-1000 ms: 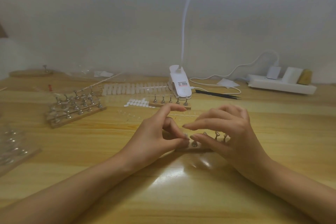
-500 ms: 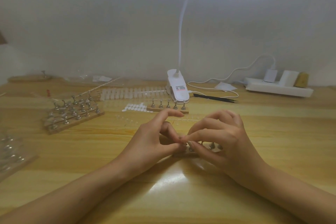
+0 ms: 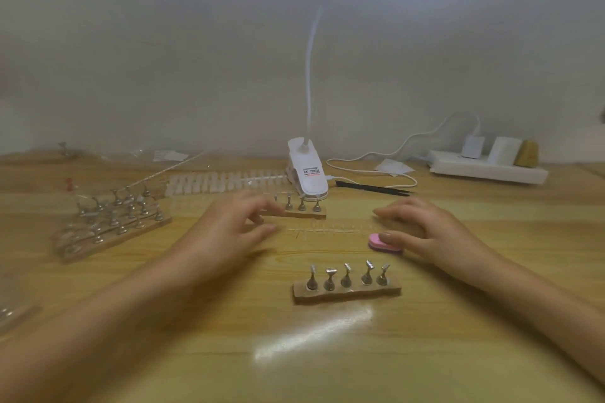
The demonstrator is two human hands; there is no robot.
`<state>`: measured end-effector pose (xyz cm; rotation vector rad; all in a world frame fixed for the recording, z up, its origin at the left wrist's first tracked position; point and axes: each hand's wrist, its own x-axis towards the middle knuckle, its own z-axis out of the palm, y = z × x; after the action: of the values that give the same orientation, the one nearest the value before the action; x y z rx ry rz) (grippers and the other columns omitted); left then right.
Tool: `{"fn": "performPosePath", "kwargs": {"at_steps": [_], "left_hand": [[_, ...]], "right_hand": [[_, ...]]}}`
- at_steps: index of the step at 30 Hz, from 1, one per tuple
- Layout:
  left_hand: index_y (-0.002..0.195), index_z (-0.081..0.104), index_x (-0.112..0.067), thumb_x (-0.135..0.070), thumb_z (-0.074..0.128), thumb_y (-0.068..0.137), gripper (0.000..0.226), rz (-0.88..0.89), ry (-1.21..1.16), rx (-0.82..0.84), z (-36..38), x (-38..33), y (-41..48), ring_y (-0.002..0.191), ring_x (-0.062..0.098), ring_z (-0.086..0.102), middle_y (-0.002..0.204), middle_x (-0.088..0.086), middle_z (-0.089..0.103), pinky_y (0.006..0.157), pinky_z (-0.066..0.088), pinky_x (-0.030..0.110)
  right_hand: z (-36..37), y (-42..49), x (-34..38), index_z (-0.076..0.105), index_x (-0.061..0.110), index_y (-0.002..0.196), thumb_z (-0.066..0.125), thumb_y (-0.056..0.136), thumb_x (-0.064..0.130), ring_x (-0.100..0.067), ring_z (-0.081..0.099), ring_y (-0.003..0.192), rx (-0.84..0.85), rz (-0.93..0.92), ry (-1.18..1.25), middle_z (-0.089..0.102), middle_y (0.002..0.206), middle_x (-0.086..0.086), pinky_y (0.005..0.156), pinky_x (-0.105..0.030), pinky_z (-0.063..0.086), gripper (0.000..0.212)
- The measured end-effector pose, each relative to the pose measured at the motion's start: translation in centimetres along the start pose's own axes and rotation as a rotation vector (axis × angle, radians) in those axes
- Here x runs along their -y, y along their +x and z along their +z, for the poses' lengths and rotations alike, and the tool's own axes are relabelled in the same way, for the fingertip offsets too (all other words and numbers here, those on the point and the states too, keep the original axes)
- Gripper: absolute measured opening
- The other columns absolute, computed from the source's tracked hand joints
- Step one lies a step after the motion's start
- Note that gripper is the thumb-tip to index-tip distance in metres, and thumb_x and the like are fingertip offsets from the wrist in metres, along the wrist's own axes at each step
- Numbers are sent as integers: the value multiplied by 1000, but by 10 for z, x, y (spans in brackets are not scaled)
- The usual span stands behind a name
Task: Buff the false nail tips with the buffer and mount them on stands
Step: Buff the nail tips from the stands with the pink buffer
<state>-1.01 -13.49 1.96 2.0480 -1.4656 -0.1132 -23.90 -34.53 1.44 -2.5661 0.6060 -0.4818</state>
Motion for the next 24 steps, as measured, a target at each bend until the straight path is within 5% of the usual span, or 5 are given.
{"fn": "performPosePath", "kwargs": {"at_steps": [5, 9, 13, 18, 24], "left_hand": [[111, 66, -31, -46, 64, 89, 26, -21, 237, 37, 9, -2, 16, 94, 3, 53, 103, -19, 53, 84, 50, 28], [101, 61, -36, -58, 65, 83, 28, 0, 328, -27, 15, -12, 21, 88, 2, 50, 92, -20, 54, 63, 40, 23], [100, 60, -37, -62, 62, 82, 31, 19, 427, -31, 18, -22, 27, 92, 8, 44, 90, -20, 55, 76, 37, 32], [103, 66, -37, -44, 71, 85, 20, 52, 141, -71, 28, -35, 29, 79, -5, 52, 93, -20, 61, 69, 42, 26], [85, 70, -25, -28, 81, 78, 13, 15, -67, -108, 39, -37, 32, 76, -6, 53, 89, -14, 64, 71, 46, 18]], "right_hand": [[3, -1, -2, 74, 22, 113, 71, 90, 22, 0, 57, 103, -33, -51, 70, 62, 108, 12, 87, -8, 39, 23], [3, -2, -4, 73, 25, 114, 72, 88, 22, 3, 57, 101, -35, -37, 146, 62, 109, 10, 89, -10, 41, 25], [3, -6, -3, 73, 27, 113, 75, 86, 20, 0, 60, 97, -72, -41, 211, 60, 107, 9, 87, -11, 44, 29], [2, -7, -1, 74, 23, 112, 77, 84, 14, -5, 61, 94, -95, -81, 210, 59, 106, 3, 87, -11, 44, 29], [3, -10, 0, 72, 25, 112, 76, 85, 16, -8, 63, 93, -100, -137, 200, 59, 111, 9, 89, -19, 51, 29]]}}
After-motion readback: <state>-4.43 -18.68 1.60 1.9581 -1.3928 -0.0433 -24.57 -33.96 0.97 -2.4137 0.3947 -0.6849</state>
